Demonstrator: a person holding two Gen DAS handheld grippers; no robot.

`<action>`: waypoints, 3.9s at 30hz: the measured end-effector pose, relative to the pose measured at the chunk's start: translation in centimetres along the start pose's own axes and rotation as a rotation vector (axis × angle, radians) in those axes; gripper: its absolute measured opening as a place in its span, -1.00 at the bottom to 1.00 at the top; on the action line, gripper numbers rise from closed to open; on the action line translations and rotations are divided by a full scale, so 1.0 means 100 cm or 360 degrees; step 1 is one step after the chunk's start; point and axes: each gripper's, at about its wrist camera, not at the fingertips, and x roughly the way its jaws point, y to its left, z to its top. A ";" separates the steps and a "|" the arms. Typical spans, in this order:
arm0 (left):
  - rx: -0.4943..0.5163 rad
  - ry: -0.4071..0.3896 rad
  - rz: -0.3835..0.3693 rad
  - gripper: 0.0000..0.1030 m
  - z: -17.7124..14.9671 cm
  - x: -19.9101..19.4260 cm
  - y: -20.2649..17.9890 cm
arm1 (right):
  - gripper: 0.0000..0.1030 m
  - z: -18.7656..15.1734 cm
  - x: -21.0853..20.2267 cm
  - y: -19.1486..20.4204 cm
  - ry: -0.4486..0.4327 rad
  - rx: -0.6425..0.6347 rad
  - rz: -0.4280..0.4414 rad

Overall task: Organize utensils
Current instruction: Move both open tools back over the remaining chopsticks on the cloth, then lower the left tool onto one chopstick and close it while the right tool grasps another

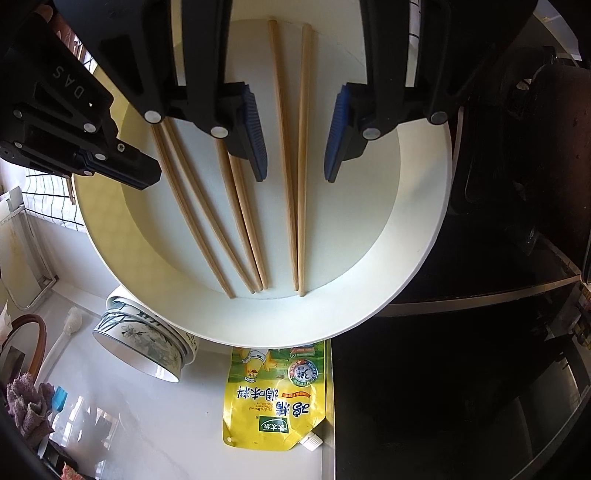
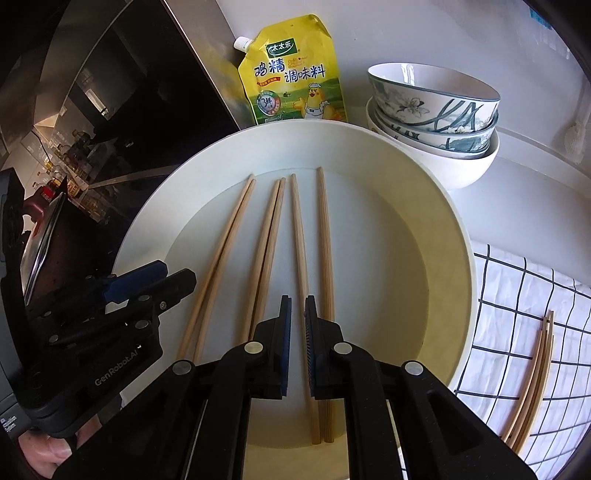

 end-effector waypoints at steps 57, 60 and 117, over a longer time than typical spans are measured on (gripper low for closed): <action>0.0251 -0.0037 -0.0065 -0.30 -0.076 -0.080 -0.122 | -0.86 -0.110 -0.114 -0.091 -0.0229 0.0261 -0.0098; 0.0285 -0.0018 -0.0092 -0.26 -0.082 -0.078 -0.138 | -0.86 -0.121 -0.115 -0.107 -0.0212 0.0310 -0.0117; 0.0289 0.0104 -0.0214 0.22 -0.109 -0.010 -0.219 | -0.31 -0.179 -0.088 -0.205 -0.0097 0.0327 -0.0286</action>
